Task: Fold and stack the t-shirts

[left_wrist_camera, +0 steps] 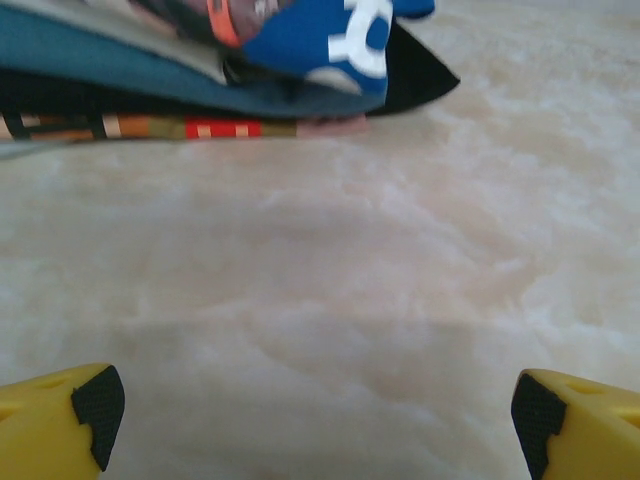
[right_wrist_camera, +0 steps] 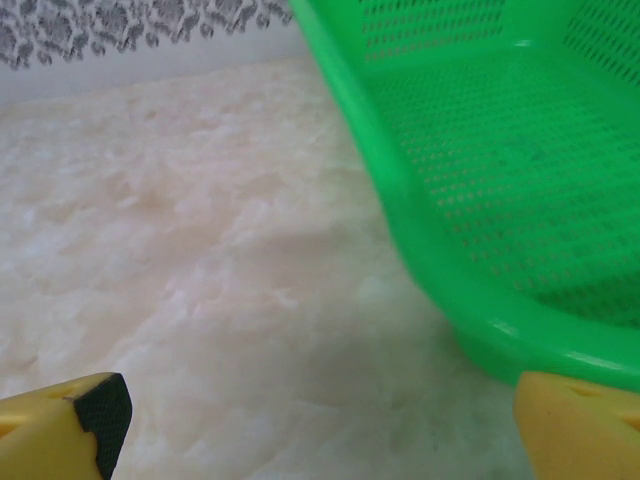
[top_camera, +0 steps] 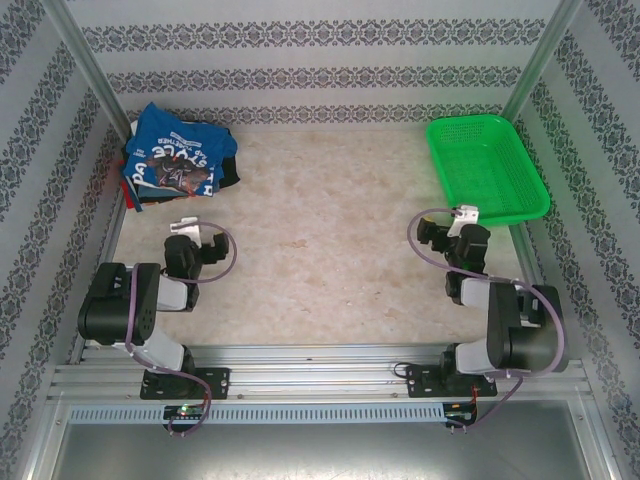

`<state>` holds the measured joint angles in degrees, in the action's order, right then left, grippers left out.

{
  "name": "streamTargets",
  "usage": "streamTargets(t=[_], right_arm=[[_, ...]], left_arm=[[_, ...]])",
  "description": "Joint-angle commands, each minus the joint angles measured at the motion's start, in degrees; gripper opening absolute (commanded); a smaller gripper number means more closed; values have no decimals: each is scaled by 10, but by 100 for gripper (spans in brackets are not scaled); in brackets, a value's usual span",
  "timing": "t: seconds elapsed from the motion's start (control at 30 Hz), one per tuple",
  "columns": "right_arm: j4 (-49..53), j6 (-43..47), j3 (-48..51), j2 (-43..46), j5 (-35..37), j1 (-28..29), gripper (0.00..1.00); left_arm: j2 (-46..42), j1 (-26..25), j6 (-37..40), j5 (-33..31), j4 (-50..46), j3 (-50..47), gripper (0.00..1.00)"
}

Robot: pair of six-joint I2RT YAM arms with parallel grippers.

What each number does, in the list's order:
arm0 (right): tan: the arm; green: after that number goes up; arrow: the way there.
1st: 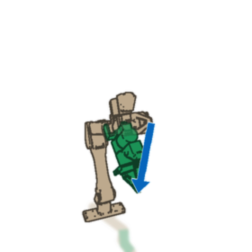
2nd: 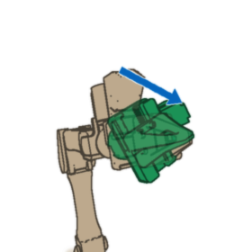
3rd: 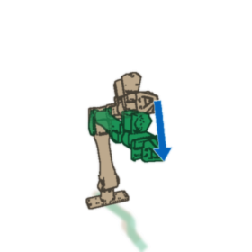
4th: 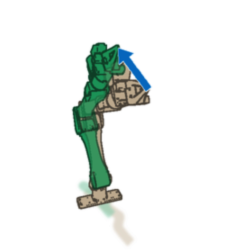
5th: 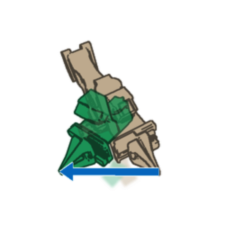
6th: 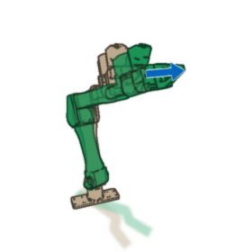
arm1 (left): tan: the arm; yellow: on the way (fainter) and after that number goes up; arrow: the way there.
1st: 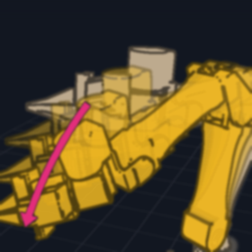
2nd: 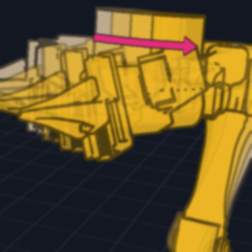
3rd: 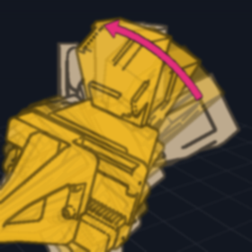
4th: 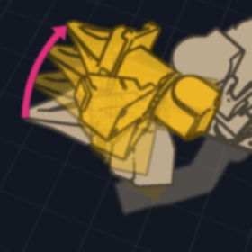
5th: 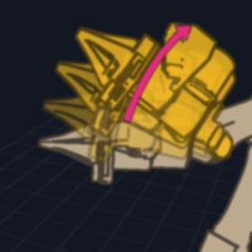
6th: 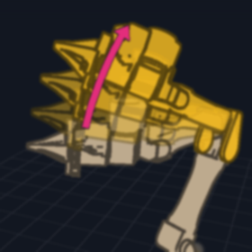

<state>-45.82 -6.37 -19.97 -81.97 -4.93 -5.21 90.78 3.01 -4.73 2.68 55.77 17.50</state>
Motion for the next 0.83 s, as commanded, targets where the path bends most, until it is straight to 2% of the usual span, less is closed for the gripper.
streamTargets(t=[0.0, 0.07, 0.13, 0.2, 0.8], right_arm=[[-112, 32, -13, -71, 13, 39, 98], [-29, 33, -26, -37, 33, 40, 98], [-85, 32, -13, -55, 39, 43, 98], [-46, 36, -21, -41, 39, 45, 98], [-53, 42, -20, -44, 25, 44, 98]], left_arm=[[-8, -3, 17, -10, -1, 29, 100], [3, -5, 19, -10, 21, 26, 100], [-3, -5, 19, -14, 2, 31, 100], [-1, -8, 21, -21, 6, 31, 100], [-1, -9, 21, -21, 5, 32, 100]])
